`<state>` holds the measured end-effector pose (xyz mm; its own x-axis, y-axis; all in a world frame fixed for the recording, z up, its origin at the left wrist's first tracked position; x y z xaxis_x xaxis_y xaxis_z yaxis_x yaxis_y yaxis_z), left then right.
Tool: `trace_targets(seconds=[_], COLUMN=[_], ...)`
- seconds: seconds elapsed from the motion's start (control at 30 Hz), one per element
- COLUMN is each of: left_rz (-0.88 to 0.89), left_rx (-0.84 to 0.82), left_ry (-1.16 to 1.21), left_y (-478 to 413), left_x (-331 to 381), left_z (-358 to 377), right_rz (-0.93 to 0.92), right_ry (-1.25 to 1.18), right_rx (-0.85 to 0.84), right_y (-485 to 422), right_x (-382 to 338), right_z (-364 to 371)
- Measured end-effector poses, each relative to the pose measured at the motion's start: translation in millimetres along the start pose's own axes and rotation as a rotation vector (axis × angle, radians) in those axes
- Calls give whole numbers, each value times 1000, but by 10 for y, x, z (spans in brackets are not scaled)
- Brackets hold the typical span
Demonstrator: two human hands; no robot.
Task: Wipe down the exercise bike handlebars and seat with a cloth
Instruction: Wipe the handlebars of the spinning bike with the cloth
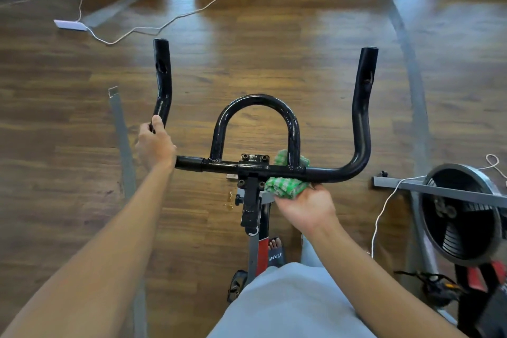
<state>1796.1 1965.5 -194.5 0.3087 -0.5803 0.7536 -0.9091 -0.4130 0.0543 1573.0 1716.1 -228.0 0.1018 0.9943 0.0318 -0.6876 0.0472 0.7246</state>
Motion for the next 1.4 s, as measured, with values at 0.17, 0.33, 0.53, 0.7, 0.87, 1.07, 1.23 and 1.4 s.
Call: trace_targets(seconds=[0.17,0.33,0.53,0.7,0.87,1.07,1.23,1.4], left_rz=[-48,-45,-37,-13,-11,-10,-30,-36], left_rx=[-15,-26,18,24,15,13,1,-5], left_ry=[68,28,-1,1,1,38,65,53], left_y=[-3,29,-42,-29,-36,-62,-76,-74], left_x=[-38,-23,-71,-31,-53,-67,-101,-102], left_z=[33,34,43,30,36,58,76,66], right_rz=[46,217,293,339,244,284,264,355], right_ry=[206,632,909,795,478,263,289,561], right_rx=[104,169,-12,57,221,136,132,71], right_y=[99,511,844,429,-68,-109,-164,146], right_x=[29,162,417,1063,1304,1380,1323,1114], right_z=[-240,-476,-70,177,320,429,482,339])
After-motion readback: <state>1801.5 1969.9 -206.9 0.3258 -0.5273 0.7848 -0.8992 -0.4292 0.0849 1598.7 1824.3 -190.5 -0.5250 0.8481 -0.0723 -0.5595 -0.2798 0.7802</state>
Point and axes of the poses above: each hand's wrist, its own y-axis away from the middle knuckle, its own z-axis out of the palm, x = y × z, the point moved 7 cm from there along -y, towards the middle knuckle, and after that the axes turned 1 degree about -y, right-handed, at the moved point
